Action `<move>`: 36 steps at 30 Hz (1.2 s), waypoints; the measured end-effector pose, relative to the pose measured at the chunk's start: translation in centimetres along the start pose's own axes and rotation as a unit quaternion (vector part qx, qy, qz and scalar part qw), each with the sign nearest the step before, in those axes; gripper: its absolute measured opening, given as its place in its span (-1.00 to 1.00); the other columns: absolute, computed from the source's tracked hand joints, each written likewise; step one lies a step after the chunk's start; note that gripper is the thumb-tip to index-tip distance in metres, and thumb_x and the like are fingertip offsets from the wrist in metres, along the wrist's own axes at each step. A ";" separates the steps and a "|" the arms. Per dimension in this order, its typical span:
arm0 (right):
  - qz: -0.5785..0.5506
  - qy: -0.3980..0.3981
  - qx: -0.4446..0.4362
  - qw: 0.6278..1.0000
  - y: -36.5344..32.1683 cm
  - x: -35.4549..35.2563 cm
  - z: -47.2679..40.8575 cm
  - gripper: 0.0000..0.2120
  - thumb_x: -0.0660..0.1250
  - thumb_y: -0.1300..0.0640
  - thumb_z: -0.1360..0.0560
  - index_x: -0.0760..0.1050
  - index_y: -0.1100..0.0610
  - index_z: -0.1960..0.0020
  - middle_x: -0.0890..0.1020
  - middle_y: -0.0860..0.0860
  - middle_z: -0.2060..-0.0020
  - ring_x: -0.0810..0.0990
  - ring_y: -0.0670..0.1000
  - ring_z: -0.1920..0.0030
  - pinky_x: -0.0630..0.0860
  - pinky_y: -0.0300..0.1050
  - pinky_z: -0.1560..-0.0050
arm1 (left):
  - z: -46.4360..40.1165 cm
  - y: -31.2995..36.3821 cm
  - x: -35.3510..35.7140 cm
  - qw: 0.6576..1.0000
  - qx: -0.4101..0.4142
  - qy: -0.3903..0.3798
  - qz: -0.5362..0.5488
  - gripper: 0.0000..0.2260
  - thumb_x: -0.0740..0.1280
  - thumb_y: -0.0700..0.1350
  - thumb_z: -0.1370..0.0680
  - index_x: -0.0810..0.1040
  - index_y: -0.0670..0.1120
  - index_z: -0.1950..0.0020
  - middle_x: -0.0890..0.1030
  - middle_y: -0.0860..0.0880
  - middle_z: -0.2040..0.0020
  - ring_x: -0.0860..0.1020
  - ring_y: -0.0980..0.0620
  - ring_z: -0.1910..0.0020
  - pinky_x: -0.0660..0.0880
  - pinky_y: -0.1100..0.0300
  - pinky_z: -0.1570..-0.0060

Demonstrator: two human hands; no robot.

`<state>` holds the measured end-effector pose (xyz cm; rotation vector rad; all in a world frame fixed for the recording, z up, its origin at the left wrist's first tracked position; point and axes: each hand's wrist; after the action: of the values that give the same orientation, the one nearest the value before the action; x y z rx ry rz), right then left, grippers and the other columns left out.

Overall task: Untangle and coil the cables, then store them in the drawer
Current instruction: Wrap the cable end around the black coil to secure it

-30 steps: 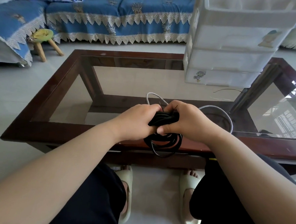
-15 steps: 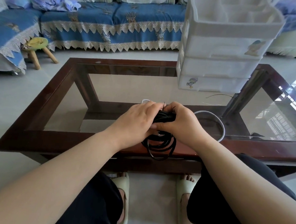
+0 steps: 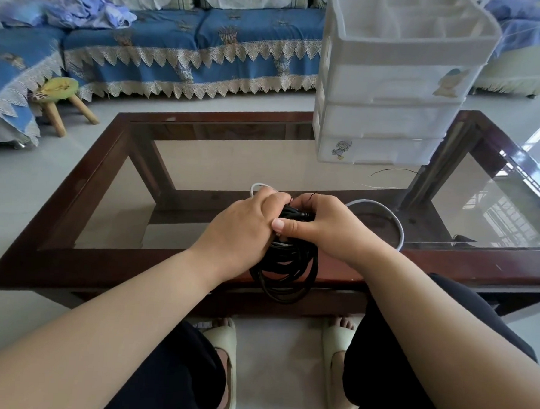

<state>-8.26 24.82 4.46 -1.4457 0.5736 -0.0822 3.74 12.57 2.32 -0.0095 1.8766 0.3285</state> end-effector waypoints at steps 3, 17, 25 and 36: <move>0.045 -0.053 -0.003 0.998 -0.3 -1.0 -0.2 -0.93 0.47 0.05 -0.42 0.59 -0.05 0.13 0.69 -0.15 0.25 0.64 -0.23 0.15 0.54 -0.33 0.07 | -0.2 0.8 -0.2 0.999 -0.003 0.000 -0.045 -0.72 0.27 -0.24 -0.56 0.40 -0.15 -0.28 0.48 -0.16 -0.15 0.52 -0.21 0.16 0.44 0.01 0.27; 0.115 0.004 0.015 0.993 0.4 -1.4 -1.4 -0.80 0.50 0.14 -0.33 0.52 0.08 0.11 0.64 -0.05 0.26 0.61 -0.09 0.23 0.54 -0.17 0.17 | -1.4 0.8 0.1 0.985 0.054 0.089 -0.135 -0.65 0.42 -0.40 -0.33 0.50 -0.24 -0.09 0.54 -0.17 0.16 0.55 -0.16 0.30 0.44 0.06 0.38; 0.241 0.024 0.013 0.970 0.9 -1.1 -1.1 -0.76 0.46 0.07 -0.33 0.51 0.10 0.05 0.62 -0.02 0.21 0.58 -0.01 0.17 0.52 -0.05 0.16 | -0.9 0.4 -1.0 0.961 -0.065 -0.180 0.199 -0.19 0.45 0.28 -0.34 0.22 0.03 -0.47 0.39 0.10 -0.33 0.37 0.07 -0.36 0.33 0.08 -0.35; 0.422 0.087 -0.047 0.901 1.3 1.4 -2.3 -0.71 0.35 0.01 -0.43 0.29 0.15 0.10 0.50 0.02 0.27 0.53 0.13 0.20 0.33 -0.09 0.30 | -2.0 1.2 -0.9 0.978 -0.168 0.027 0.122 -0.75 0.26 0.04 -0.61 0.63 0.05 0.21 0.53 0.12 0.29 0.46 -0.02 0.06 0.27 0.28 0.29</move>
<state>-8.41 22.42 2.74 -1.1778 1.3238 0.5136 1.96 13.11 4.03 -0.0166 1.8584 0.8203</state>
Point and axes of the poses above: each hand's wrist, its own z-axis away from the middle knuckle, its own x-axis out of the palm, y = z × x
